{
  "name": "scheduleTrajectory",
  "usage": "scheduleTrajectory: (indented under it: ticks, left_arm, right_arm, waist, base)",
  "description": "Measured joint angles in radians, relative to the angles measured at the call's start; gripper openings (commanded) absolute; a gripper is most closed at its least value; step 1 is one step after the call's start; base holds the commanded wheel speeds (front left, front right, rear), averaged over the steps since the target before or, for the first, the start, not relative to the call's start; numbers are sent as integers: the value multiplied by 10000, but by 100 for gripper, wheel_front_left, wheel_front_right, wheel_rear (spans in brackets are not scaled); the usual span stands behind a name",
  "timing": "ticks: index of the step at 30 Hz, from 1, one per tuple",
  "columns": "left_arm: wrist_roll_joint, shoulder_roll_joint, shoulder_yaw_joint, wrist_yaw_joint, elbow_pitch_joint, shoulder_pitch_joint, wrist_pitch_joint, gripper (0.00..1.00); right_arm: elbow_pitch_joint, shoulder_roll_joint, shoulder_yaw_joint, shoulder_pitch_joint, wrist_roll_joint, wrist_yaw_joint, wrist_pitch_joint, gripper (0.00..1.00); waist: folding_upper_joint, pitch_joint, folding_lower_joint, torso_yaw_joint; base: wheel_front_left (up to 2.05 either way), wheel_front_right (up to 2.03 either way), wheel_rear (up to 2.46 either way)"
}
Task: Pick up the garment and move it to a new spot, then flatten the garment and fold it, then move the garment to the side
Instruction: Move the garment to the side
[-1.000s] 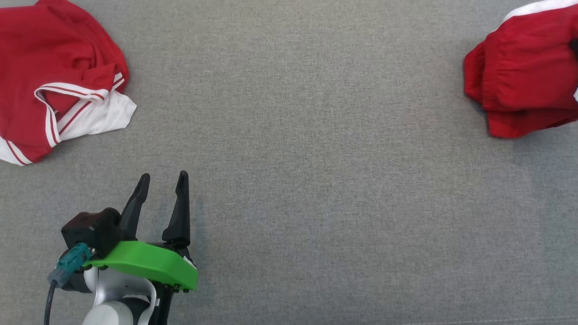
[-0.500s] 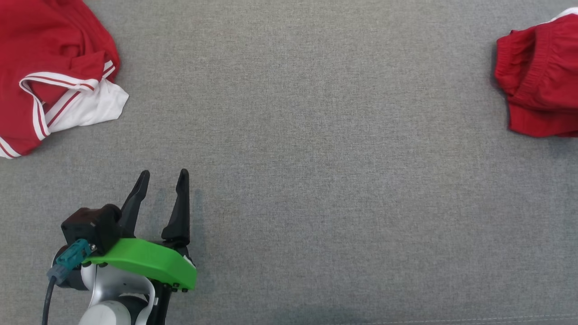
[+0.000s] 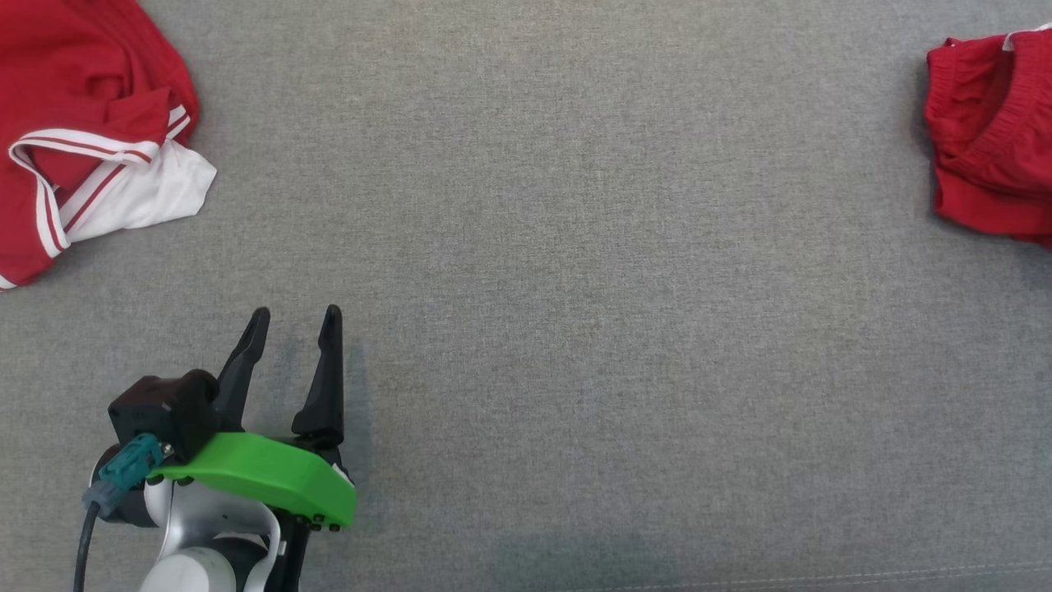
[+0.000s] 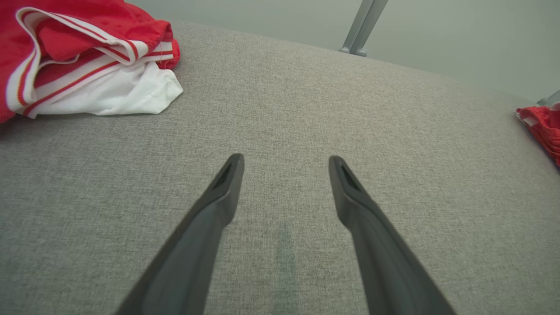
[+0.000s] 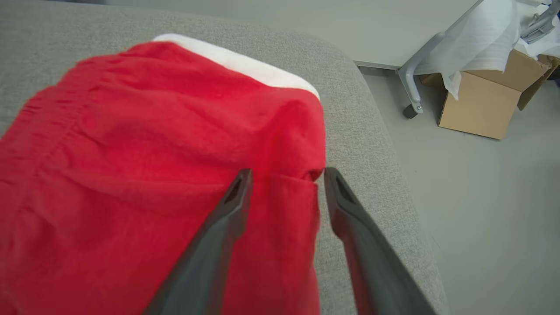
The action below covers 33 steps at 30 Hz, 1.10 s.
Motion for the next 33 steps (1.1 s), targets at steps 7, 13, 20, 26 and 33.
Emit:
scheduleTrajectory:
  ticks: [7, 13, 20, 26, 33]
  left_arm:
    - [0, -2, 27, 0, -59, 0, 67, 100]
    - [0, -6, 31, 0, 12, 0, 65, 100]
    - [-19, -29, 13, -4, 234, -206, -111, 100]
    - [-190, -90, -10, -36, 541, -481, -437, 100]
    - [-284, -196, -6, -98, 1156, -607, -1018, 100]
  right_arm:
    - [357, 418, -67, 9, 100, -65, 56, 100]
    - [380, 602, -88, -4, 100, -71, -75, 100]
    - [-301, 1099, -96, -717, 102, 121, -769, 100]
    - [-842, 1624, 56, -834, 98, 500, -1574, 100]
    - [-1342, 2477, 165, -686, 203, 840, -2750, 100]
  waist:
    - [0, 13, 0, -246]
    - [0, -44, 0, -526]
    - [0, -360, 0, -836]
    - [0, -719, 0, -1046]
    - [0, -1382, 0, -1262]
  base:
    - [0, 0, 0]
    - [0, 0, 0]
    - [0, 0, 0]
    - [0, 0, 0]
    - [0, 0, 0]
